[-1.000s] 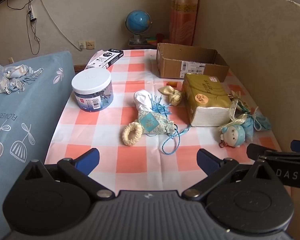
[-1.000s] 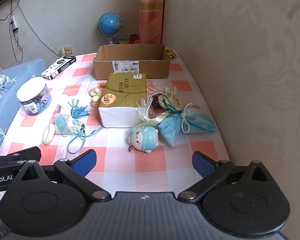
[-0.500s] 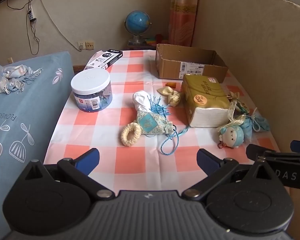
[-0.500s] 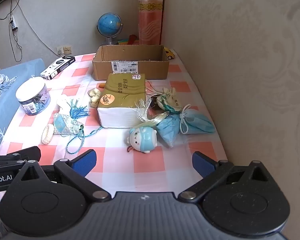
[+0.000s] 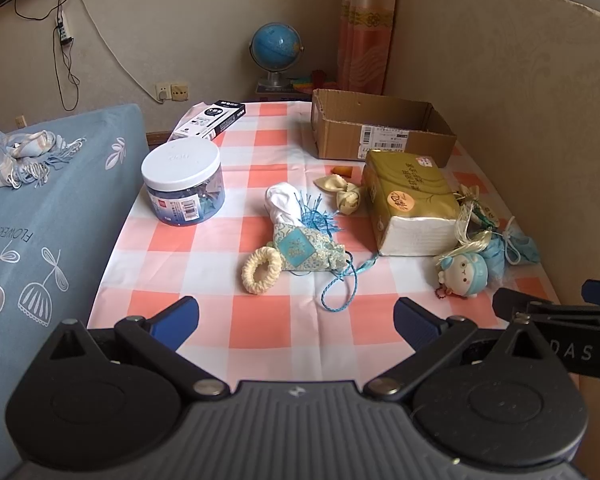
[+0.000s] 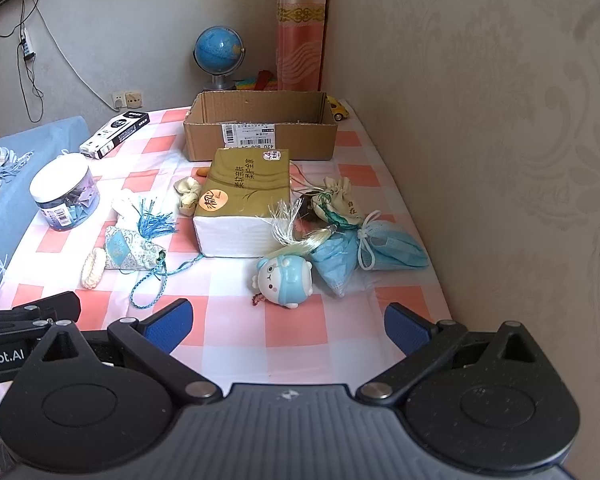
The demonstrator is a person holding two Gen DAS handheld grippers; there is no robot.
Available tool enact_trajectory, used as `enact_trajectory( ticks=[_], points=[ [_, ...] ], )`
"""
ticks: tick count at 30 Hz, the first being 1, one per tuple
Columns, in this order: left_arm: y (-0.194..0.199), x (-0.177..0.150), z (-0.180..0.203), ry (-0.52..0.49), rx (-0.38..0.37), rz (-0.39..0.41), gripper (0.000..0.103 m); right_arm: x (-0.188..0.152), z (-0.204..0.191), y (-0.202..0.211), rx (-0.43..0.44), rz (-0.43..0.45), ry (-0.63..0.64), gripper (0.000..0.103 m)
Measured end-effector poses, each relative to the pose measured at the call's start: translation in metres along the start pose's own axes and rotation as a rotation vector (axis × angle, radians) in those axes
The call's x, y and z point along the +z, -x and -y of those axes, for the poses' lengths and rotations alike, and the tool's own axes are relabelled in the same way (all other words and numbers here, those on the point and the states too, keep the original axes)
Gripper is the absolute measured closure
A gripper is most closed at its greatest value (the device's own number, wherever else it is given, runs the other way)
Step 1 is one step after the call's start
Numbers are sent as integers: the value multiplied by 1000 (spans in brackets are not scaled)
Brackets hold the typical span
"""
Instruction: Organize soft objects
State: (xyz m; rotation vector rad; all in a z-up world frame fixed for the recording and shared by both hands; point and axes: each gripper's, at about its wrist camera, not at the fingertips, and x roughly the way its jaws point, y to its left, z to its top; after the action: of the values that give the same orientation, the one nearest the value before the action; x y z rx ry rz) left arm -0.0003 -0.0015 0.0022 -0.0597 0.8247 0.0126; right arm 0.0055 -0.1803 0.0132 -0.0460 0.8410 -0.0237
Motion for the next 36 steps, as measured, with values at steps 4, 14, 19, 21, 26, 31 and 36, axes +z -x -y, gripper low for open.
enact_trajectory(
  ticks=[4, 14, 19, 21, 26, 31, 36],
  points=[
    [0, 0, 0, 0, 1, 1, 0, 0, 0, 0, 0, 0, -1, 0],
    [0, 0, 0, 0, 1, 2, 0, 1, 0, 1, -3, 4, 1, 0],
    [0, 0, 0, 0, 2, 1, 0, 1, 0, 1, -4, 4, 1, 0],
    [0, 0, 0, -1, 2, 3, 0, 2, 1, 2, -4, 4, 1, 0],
    [0, 0, 0, 2, 1, 2, 0, 2, 1, 2, -4, 4, 0, 0],
    [0, 0, 1, -1, 3, 4, 0, 2, 1, 2, -4, 5, 0, 0],
    [0, 1, 2, -1, 2, 5, 0, 2, 2, 2, -4, 5, 0, 0]
  ],
)
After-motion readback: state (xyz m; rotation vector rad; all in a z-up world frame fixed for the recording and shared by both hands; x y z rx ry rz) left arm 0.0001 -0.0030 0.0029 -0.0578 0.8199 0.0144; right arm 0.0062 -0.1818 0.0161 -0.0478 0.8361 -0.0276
